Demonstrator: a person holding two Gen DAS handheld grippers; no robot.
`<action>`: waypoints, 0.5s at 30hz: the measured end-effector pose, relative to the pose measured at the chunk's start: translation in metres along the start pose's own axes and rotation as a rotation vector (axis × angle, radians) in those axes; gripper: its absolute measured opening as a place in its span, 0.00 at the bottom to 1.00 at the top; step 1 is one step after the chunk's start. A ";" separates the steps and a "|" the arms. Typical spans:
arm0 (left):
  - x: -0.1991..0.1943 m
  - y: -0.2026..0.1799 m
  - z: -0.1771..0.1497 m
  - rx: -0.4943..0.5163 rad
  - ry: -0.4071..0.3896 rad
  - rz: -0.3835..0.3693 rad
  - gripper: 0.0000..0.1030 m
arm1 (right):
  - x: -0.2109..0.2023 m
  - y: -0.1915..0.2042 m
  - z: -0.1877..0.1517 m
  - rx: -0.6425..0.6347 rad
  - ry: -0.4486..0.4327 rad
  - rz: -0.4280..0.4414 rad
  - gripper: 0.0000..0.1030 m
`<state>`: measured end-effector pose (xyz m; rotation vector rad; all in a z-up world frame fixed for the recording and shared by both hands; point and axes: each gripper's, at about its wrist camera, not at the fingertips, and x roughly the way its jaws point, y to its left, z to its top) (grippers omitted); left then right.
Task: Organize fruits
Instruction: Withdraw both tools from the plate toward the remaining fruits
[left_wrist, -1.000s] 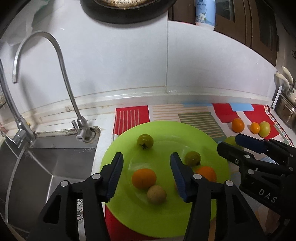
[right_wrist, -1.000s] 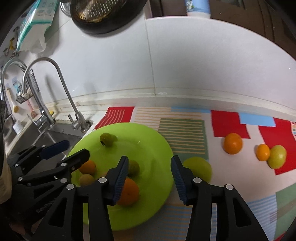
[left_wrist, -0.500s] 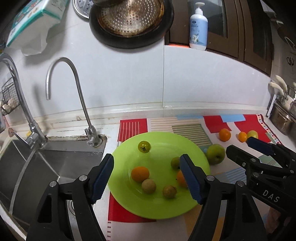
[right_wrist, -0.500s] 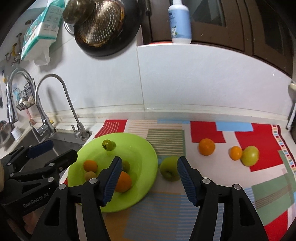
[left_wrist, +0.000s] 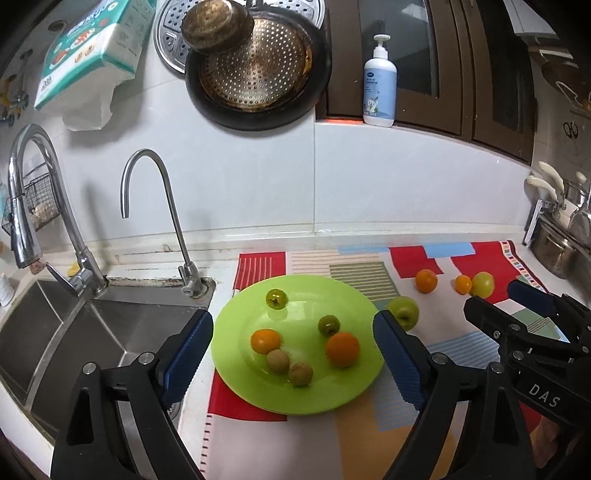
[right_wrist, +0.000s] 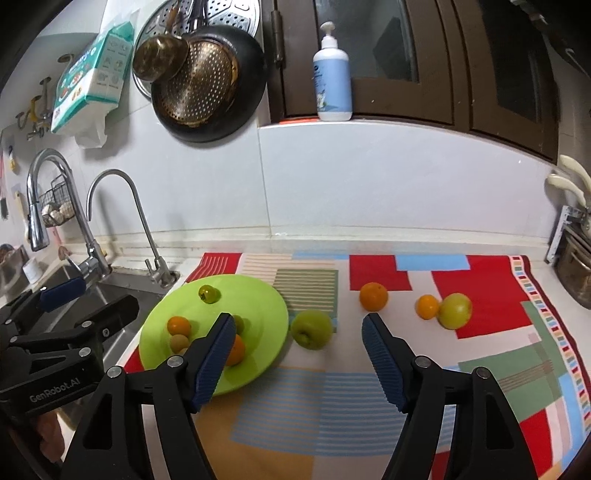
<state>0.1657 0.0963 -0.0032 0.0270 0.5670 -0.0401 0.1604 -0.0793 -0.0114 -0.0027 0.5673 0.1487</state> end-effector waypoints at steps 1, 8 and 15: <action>-0.003 -0.003 0.000 0.000 -0.003 0.001 0.87 | -0.003 -0.002 0.000 -0.002 -0.003 -0.002 0.69; -0.020 -0.027 0.001 -0.008 -0.027 0.003 0.89 | -0.024 -0.026 -0.001 -0.001 -0.025 -0.017 0.70; -0.031 -0.051 0.003 -0.020 -0.051 -0.002 0.89 | -0.039 -0.049 0.001 -0.006 -0.043 -0.029 0.70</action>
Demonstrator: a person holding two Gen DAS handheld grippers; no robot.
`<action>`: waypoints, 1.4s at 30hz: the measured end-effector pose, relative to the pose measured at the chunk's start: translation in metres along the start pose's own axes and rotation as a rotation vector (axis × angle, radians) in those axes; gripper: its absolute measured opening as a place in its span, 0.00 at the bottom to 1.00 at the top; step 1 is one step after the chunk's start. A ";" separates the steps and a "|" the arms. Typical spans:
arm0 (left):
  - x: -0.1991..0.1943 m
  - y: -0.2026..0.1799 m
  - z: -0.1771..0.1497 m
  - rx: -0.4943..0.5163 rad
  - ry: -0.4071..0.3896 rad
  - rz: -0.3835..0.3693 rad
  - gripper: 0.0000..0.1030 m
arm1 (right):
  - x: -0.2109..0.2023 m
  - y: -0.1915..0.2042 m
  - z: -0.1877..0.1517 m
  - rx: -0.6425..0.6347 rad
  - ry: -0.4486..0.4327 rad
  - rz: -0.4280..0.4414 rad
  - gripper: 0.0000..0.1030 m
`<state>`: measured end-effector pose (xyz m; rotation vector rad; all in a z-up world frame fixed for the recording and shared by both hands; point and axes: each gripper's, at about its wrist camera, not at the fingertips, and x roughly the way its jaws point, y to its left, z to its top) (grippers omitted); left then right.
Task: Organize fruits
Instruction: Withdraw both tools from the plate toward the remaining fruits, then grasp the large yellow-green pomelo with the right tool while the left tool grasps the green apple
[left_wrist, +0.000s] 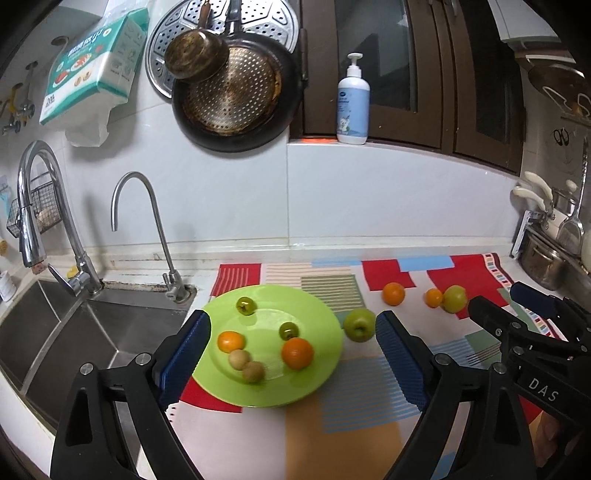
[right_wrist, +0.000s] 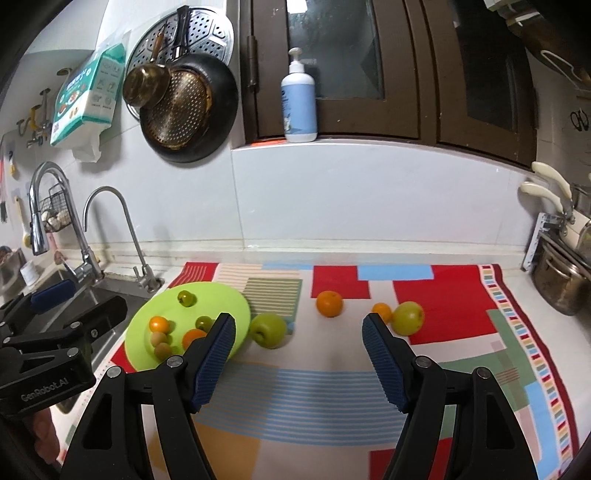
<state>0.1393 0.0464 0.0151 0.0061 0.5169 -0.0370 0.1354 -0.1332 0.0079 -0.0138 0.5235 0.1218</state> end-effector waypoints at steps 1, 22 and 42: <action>-0.001 -0.004 0.000 -0.001 -0.004 0.000 0.89 | -0.002 -0.004 0.000 -0.001 -0.003 -0.002 0.70; 0.030 -0.072 0.006 0.006 0.017 0.004 0.89 | 0.017 -0.081 0.003 -0.003 0.026 -0.031 0.70; 0.118 -0.097 -0.016 0.071 0.144 0.052 0.81 | 0.101 -0.123 -0.014 0.010 0.152 -0.041 0.70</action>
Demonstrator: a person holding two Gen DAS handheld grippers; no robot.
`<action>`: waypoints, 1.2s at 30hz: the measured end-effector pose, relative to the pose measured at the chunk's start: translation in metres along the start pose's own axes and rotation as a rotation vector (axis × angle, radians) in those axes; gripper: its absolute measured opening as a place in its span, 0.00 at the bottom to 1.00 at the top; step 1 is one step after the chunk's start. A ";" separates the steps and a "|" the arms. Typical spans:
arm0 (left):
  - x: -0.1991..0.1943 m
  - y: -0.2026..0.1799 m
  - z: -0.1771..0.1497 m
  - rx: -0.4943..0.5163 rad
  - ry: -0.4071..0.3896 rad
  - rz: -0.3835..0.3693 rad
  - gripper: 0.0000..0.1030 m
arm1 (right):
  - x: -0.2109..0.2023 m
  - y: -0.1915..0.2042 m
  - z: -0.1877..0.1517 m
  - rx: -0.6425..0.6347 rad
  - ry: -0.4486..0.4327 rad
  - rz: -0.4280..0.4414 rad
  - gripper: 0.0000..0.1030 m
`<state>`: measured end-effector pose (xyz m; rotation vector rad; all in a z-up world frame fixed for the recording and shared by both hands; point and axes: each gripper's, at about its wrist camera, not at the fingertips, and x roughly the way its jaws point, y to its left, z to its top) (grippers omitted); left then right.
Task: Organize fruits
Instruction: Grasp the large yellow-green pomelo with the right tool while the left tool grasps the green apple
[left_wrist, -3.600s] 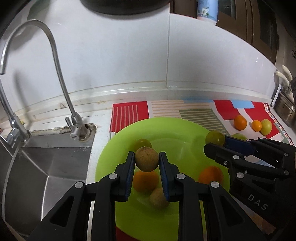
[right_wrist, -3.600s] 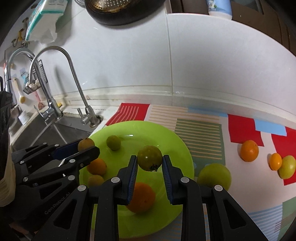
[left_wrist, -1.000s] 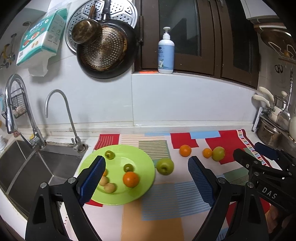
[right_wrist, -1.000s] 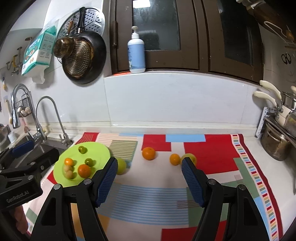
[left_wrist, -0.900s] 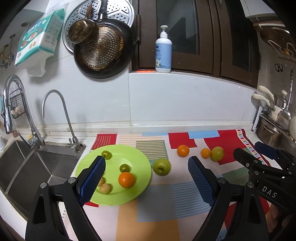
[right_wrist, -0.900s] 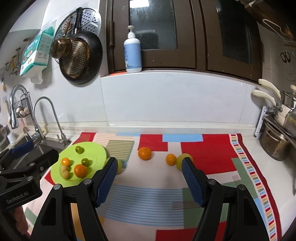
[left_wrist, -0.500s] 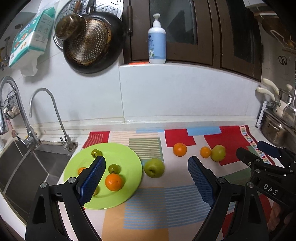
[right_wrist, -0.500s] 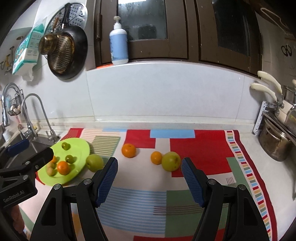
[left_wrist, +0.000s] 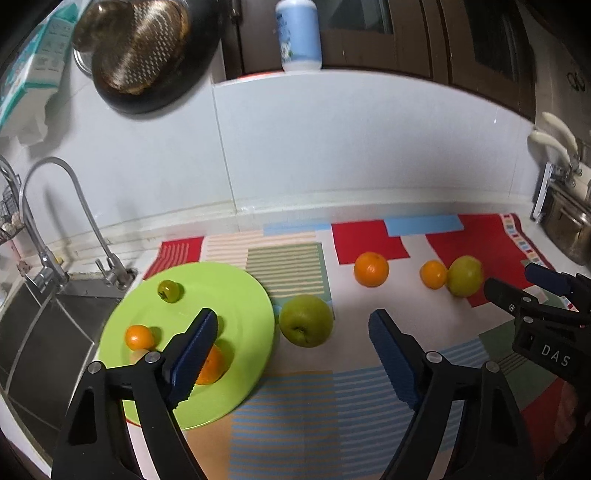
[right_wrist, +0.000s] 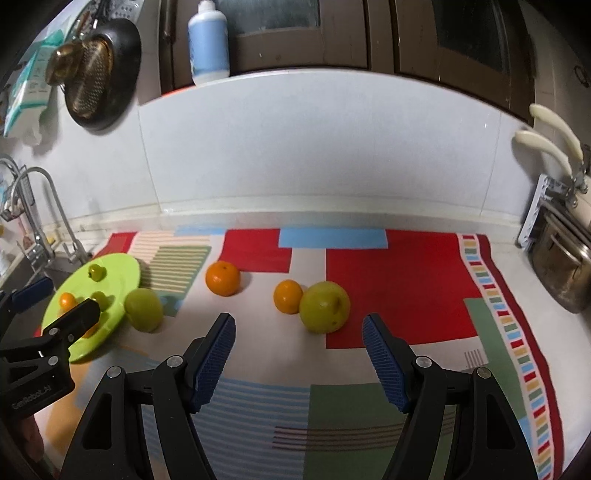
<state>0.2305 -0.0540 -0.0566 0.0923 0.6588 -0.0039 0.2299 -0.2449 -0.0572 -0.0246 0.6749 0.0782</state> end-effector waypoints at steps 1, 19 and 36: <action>0.004 -0.001 -0.001 0.002 0.008 0.000 0.80 | 0.005 -0.001 -0.001 0.003 0.009 -0.001 0.70; 0.063 -0.008 -0.009 0.031 0.108 -0.025 0.64 | 0.071 -0.014 -0.006 0.033 0.115 0.005 0.70; 0.088 -0.013 -0.009 0.038 0.138 -0.026 0.49 | 0.098 -0.023 0.003 0.062 0.166 0.004 0.58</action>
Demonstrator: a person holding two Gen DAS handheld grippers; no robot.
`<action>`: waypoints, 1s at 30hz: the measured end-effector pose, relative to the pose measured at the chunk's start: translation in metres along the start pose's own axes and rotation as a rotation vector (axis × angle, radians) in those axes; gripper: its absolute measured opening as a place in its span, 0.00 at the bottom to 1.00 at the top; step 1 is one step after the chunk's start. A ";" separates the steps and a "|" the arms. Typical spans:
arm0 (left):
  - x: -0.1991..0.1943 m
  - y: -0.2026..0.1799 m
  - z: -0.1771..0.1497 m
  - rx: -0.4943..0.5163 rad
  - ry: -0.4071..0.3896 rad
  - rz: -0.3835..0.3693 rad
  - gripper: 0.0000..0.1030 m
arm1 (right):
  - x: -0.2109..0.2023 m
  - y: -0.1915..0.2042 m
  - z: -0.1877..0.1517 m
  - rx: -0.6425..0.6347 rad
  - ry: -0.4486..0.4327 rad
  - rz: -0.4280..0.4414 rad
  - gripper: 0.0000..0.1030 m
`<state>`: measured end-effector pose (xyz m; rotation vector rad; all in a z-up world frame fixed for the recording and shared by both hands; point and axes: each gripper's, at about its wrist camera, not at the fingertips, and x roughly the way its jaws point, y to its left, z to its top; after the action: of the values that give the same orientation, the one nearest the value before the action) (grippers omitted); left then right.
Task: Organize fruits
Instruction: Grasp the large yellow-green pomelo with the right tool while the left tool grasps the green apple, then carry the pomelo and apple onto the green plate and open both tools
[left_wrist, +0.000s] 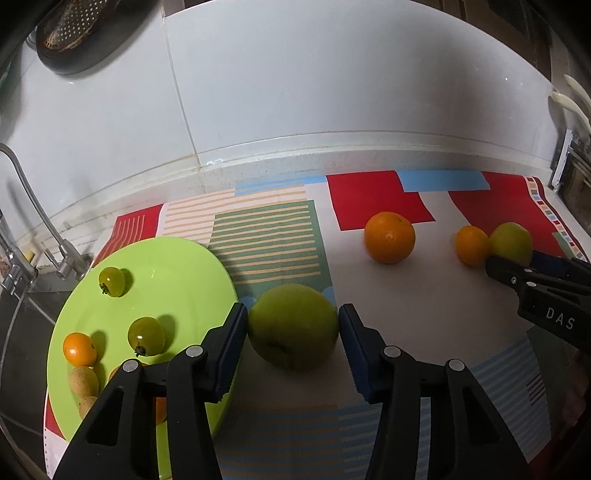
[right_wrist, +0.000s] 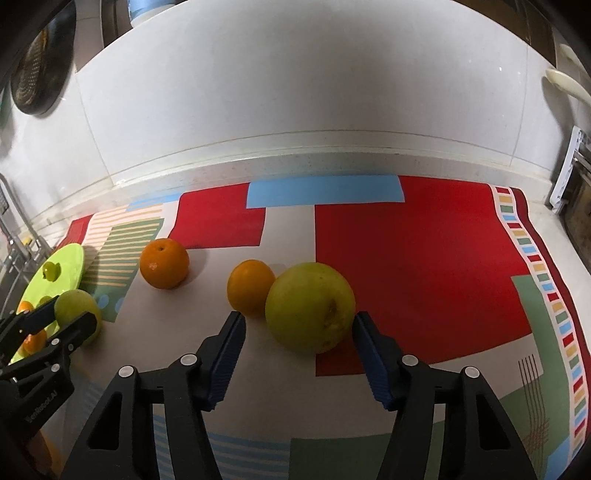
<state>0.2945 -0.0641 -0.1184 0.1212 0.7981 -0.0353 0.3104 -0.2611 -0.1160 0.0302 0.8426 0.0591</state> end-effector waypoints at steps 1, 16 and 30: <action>0.000 0.001 0.000 -0.002 -0.001 -0.002 0.49 | 0.001 0.000 0.000 0.000 0.001 -0.004 0.56; -0.006 0.001 0.007 -0.004 0.009 -0.056 0.48 | -0.006 0.004 -0.004 -0.020 -0.005 0.003 0.48; -0.055 0.007 0.006 -0.004 -0.056 -0.078 0.48 | -0.059 0.025 -0.015 -0.051 -0.050 0.056 0.48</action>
<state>0.2607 -0.0584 -0.0741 0.0849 0.7470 -0.1103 0.2596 -0.2403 -0.0808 0.0078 0.7895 0.1320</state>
